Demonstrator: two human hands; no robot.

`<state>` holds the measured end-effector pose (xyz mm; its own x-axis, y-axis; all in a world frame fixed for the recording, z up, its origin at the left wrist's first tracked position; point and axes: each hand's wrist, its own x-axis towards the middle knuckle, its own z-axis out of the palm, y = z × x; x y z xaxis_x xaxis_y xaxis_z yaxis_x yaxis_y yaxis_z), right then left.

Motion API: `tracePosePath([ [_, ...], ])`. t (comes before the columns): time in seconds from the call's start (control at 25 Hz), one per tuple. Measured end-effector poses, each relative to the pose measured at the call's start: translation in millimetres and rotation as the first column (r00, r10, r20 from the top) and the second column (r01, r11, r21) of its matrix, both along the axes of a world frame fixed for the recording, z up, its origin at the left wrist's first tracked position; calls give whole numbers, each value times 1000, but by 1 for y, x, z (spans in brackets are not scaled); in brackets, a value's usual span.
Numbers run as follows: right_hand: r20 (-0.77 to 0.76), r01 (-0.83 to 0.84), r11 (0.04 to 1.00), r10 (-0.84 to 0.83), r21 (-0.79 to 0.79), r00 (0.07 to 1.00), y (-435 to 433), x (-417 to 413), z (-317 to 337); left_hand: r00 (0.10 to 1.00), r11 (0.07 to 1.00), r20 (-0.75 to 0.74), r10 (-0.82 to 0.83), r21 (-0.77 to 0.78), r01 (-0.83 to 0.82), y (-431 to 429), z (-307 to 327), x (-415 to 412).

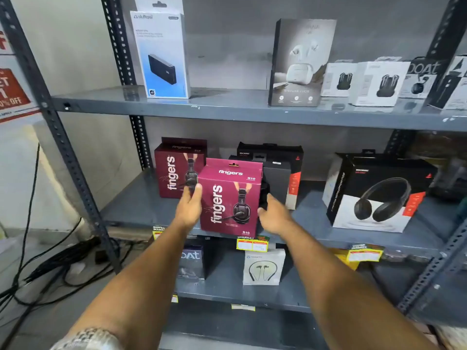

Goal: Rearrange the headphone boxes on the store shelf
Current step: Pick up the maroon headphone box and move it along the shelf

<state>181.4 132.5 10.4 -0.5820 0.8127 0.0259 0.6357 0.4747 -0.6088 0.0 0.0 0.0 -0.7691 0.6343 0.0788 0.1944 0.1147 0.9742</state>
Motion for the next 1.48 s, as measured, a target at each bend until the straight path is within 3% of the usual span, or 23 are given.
tracePosePath([
  [0.16, -93, -19, 975, -2, -222, 996, 4, -24, -19, 977, 997, 201, -73, -22, 79, 3, -6, -7],
  [0.32, -214, 20, 954, -87, -298, 973, 8, -30, -28, 968, 985, 183, -170, -6, 174, -1, -1, 1],
  [0.44, -314, 37, 969, -116, -246, 942, -2, -18, -30, 983, 988, 96, -154, 14, 153, -13, -8, 6],
  [0.52, -437, 45, 979, -131, -200, 890, -16, 0, -20, 985, 983, 18, -171, 68, 169, -32, -12, 15],
  [0.68, -735, -146, 925, -175, -351, 655, -42, 36, -6, 977, 950, 36, -209, 246, 194, -76, -2, 39],
  [0.84, -786, -246, 883, -192, -400, 588, -66, 50, -4, 973, 934, 107, -205, 319, 161, -104, -2, 54],
  [1.16, -783, -287, 856, -196, -430, 590, -94, 32, -20, 985, 946, 119, -123, 315, 80, -128, -17, 43],
  [1.48, -673, -309, 851, -67, -424, 737, -88, -101, -28, 996, 970, 73, -48, 241, 29, -102, -24, -81],
])
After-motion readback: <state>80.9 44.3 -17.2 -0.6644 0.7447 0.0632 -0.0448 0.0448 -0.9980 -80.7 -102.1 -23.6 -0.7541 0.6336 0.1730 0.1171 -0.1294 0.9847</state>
